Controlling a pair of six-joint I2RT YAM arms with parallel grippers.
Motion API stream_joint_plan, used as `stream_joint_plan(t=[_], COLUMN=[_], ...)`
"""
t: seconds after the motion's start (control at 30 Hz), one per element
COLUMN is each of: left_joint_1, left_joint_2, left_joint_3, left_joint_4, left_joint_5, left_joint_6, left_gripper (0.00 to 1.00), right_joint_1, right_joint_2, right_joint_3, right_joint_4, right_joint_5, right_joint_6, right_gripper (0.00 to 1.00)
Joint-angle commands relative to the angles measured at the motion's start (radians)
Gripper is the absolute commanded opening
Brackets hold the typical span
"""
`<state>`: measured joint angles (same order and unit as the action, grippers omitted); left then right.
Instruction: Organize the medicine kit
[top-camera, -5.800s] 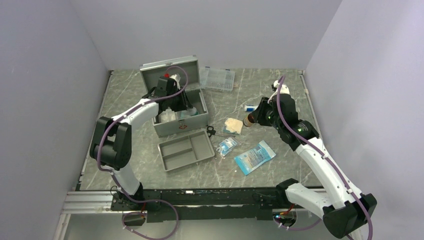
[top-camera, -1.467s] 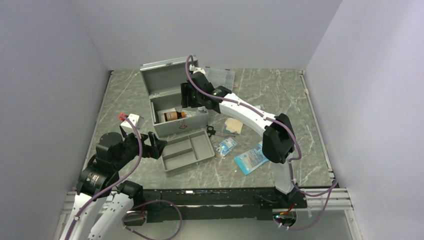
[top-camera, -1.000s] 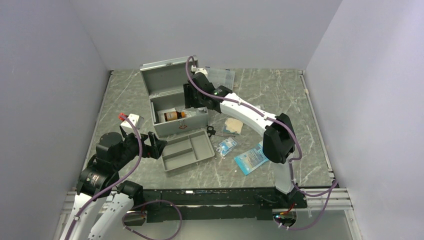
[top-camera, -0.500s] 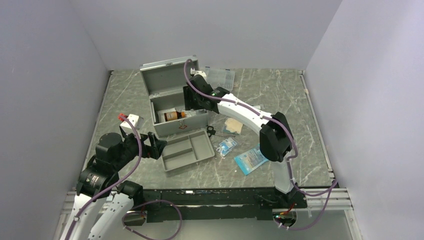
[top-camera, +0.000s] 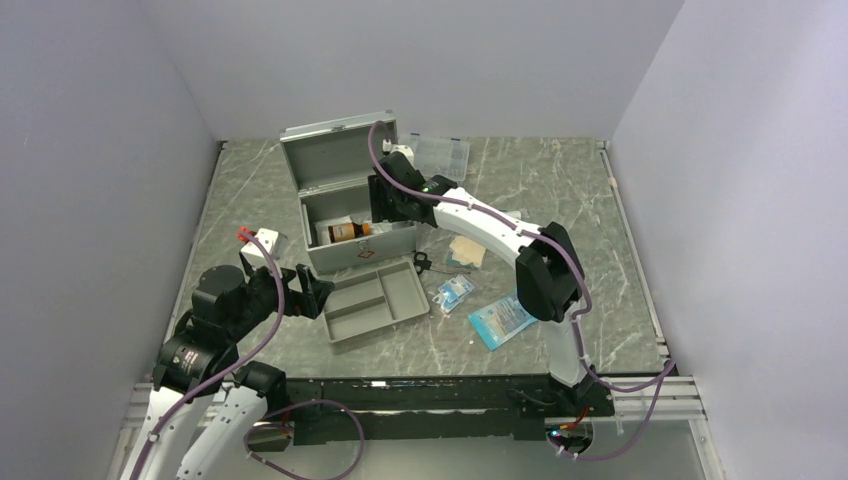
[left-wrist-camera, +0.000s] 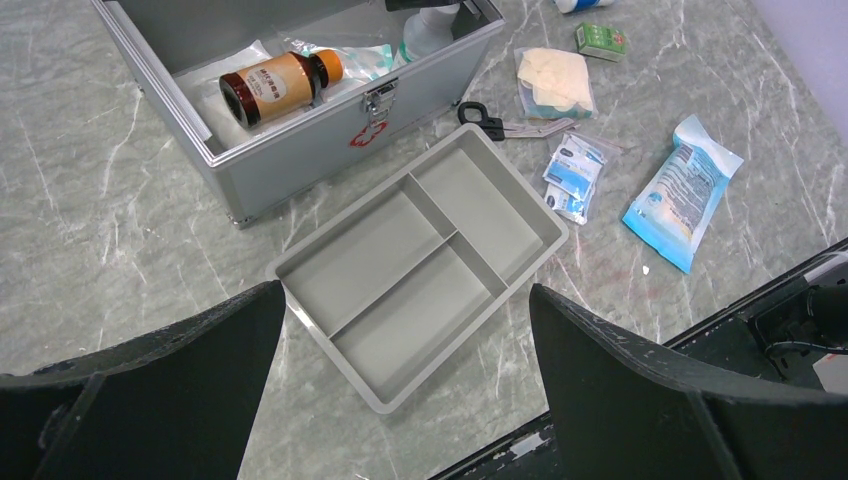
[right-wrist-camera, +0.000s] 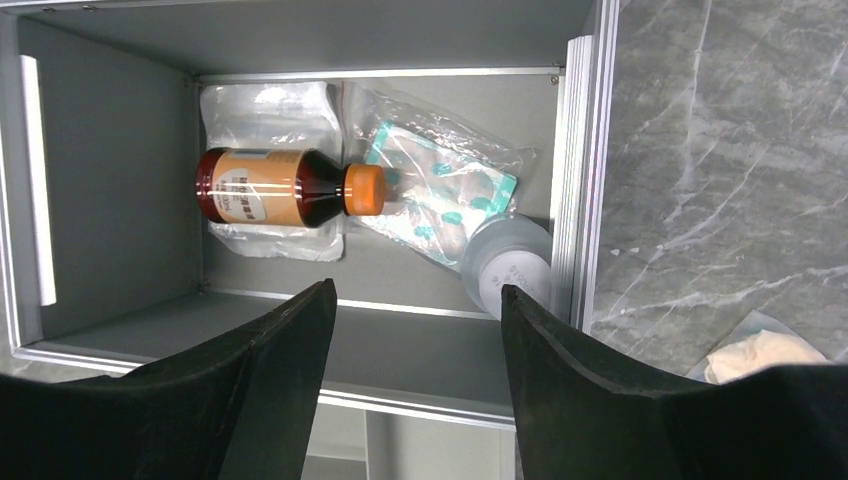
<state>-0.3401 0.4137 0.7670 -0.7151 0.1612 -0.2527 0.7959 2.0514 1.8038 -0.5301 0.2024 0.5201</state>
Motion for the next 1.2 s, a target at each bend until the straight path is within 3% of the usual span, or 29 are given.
stream_joint_plan(t=[0.0, 1.17], left_joint_1=[0.001, 0.001], left_joint_2=[-0.006, -0.007], left_joint_3=[-0.002, 0.000], left_joint_4=[0.036, 0.032], left_joint_5=[0.008, -0.001], left_joint_6=[-0.002, -0.002], left_gripper=[0.99, 0.99], right_joint_1=[-0.006, 0.045], right_joint_2=[0.019, 0.181], right_joint_3=[0.000, 0.127], right_joint_4=[0.002, 0.007], right_joint_5=[0.014, -0.178], right_joint_6=[0.013, 0.069], right_gripper=[0.64, 0.64])
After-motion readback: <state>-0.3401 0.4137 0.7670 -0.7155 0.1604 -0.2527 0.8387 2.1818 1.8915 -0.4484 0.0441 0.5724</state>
